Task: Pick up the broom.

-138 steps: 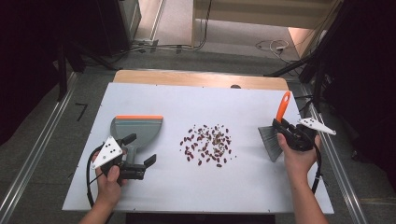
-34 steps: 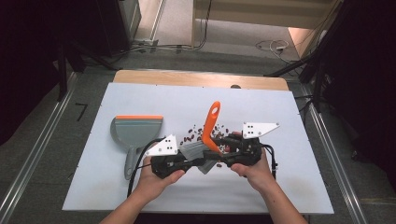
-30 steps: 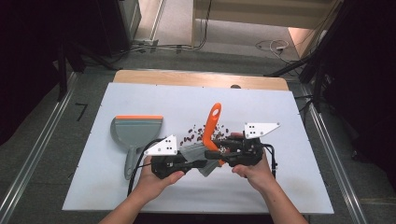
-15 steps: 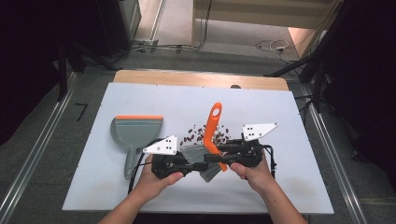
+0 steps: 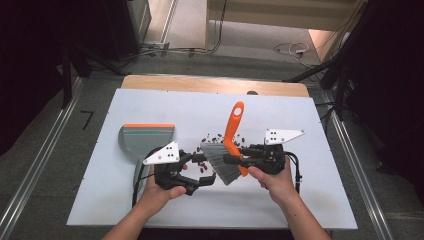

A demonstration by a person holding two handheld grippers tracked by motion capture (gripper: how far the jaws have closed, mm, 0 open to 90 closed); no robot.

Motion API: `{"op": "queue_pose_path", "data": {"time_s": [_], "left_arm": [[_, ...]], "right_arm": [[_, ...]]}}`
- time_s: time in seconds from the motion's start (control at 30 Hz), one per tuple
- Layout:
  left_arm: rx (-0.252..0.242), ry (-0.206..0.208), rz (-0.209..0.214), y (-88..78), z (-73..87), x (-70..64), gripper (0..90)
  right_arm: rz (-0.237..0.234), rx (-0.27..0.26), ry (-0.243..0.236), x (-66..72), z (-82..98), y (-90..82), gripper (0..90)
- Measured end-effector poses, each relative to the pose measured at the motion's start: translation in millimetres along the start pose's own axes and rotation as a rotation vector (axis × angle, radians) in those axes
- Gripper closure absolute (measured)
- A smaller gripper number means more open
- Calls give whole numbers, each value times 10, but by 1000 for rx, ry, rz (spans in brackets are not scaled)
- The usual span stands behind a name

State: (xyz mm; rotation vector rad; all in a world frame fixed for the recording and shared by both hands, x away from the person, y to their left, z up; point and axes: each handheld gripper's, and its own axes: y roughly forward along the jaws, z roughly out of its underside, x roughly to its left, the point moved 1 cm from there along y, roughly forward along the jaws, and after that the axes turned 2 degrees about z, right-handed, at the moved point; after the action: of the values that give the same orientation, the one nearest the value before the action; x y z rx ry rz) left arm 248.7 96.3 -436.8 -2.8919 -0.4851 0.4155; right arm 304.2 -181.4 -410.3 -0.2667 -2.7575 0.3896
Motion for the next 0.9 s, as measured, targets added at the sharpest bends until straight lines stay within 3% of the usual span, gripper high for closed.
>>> {"op": "queue_pose_path", "data": {"time_s": [0.03, 0.1, 0.2, 0.23, 0.27, 0.33, 0.37, 0.5, 0.63, 0.73, 0.9], "left_arm": [[-4, -8, -34, -61, 10, 27, 190], [-9, -12, -42, -79, 14, 37, 153], [-17, -23, -88, -191, 38, 89, 109], [-17, -23, -88, -191, 38, 89, 105], [-18, -27, -96, -218, 47, 102, 93], [-17, -31, -116, -266, 63, 119, 76], [-16, -27, -123, -290, 70, 124, 40], [-36, -24, -133, -373, 90, 143, 1], [-50, -13, -147, -433, 97, 160, 0], [-44, -5, -161, -453, 110, 169, 0], [-37, 11, -177, -465, 126, 170, 0]], "right_arm": [[19, 0, 6, -14, -1, -16, 686], [54, 6, 7, -32, -6, -33, 687], [119, 30, 10, -52, -18, -54, 687], [119, 30, 10, -52, -18, -54, 687], [155, 34, 8, -65, -24, -69, 686], [165, 35, 6, -75, -26, -77, 686], [202, 39, 3, -81, -31, -93, 687], [239, 47, 6, -109, -33, -115, 687], [318, 66, 8, -154, -23, -146, 686], [334, 71, 4, -174, -16, -163, 686], [402, 83, 7, -217, -9, -212, 686]]}}
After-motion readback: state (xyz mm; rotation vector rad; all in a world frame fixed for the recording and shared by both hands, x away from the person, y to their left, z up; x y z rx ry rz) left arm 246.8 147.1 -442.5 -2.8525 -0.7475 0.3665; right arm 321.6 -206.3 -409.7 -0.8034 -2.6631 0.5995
